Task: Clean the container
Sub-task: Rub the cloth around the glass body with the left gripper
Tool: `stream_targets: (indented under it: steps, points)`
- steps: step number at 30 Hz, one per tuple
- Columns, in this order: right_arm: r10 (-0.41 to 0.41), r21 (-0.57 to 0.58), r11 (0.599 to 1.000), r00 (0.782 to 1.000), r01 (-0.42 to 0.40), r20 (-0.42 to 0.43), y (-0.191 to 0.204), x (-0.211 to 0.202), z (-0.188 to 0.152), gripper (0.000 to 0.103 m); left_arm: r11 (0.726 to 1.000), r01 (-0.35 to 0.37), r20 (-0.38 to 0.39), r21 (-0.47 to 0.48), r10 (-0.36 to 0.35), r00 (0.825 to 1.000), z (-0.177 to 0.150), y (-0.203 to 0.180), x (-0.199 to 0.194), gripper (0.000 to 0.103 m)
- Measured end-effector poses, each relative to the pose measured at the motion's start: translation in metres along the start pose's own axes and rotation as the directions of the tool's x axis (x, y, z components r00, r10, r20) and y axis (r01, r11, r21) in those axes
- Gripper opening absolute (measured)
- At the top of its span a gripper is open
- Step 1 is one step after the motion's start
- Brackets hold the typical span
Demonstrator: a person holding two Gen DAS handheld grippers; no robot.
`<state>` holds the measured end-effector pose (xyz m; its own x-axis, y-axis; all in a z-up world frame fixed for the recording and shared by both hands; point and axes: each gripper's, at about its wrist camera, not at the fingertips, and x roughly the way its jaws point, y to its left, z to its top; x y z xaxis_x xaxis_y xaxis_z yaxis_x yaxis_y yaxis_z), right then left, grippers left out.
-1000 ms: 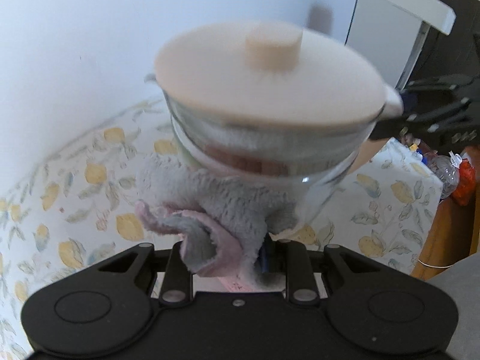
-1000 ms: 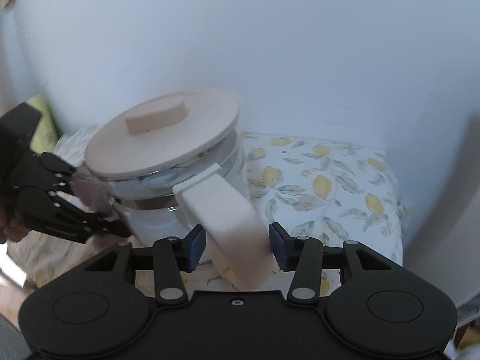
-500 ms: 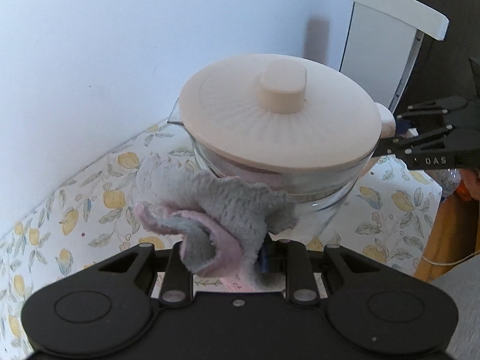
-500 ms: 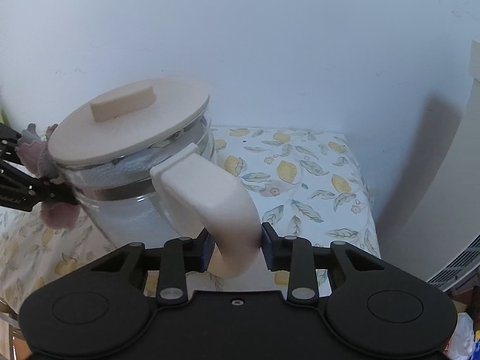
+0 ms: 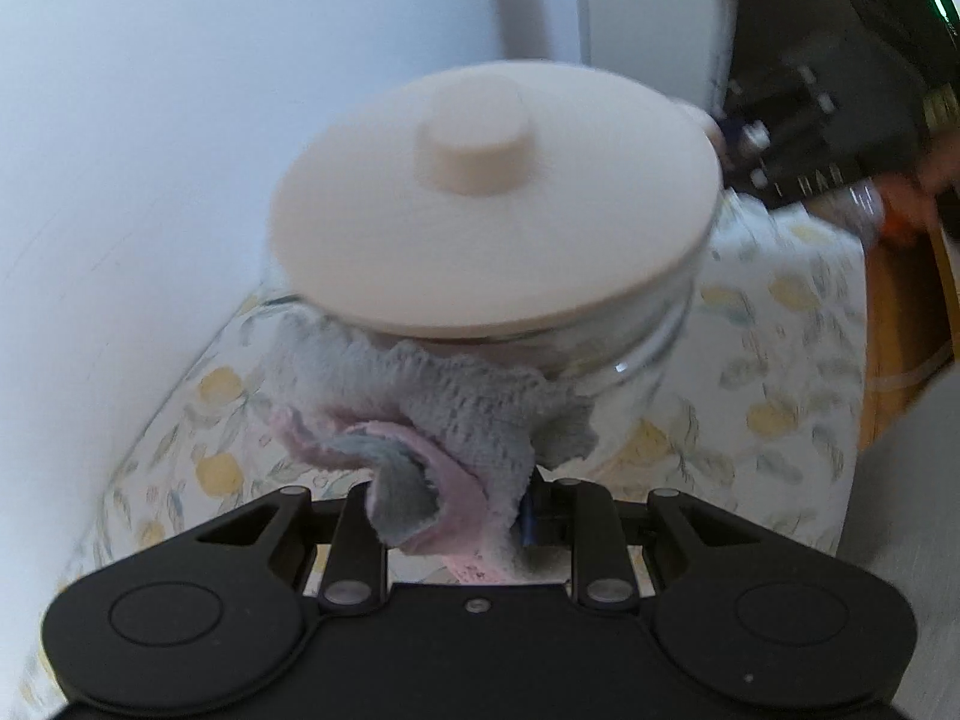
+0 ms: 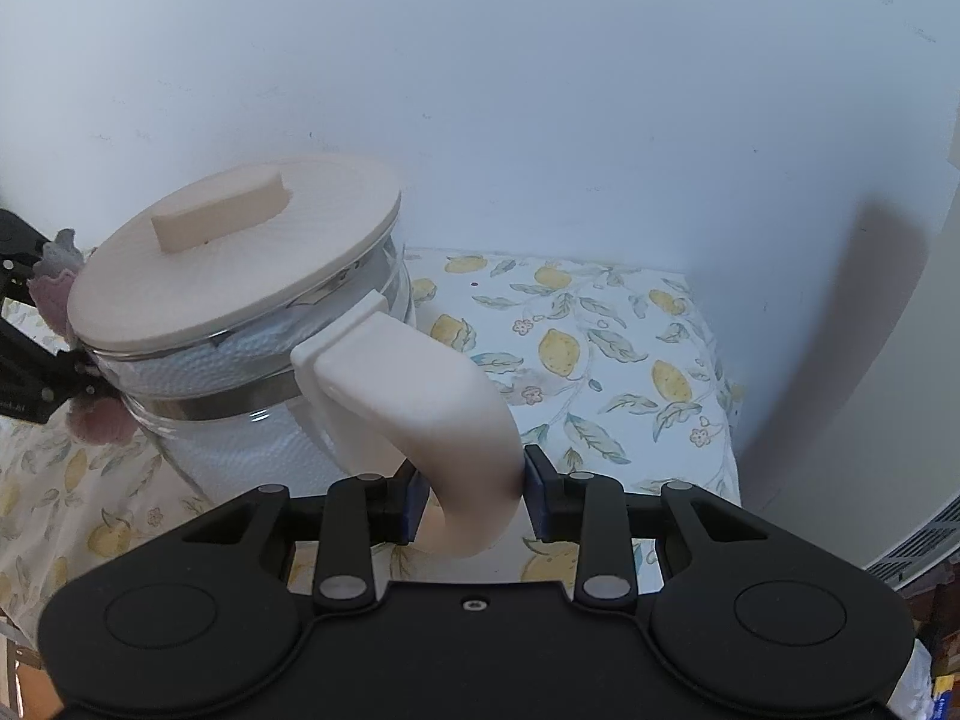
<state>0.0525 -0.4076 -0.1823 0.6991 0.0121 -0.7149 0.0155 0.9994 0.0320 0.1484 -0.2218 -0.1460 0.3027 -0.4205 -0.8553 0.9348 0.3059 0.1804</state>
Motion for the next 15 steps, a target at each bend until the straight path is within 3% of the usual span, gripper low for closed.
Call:
stream_targets:
  steps: [5,15]
  points:
    - [0.003,-0.016,1.0,1.0,-0.003,-0.024,-0.005,0.001,0.004,0.038,0.998,0.034,-0.035,0.052,-0.032,0.999,0.001,0.001,0.015,0.023]
    - [-0.019,-0.032,0.999,0.999,0.018,-0.04,-0.007,0.008,0.01,0.038,0.998,0.067,-0.063,0.019,-0.066,0.996,-0.011,-0.001,0.044,0.023]
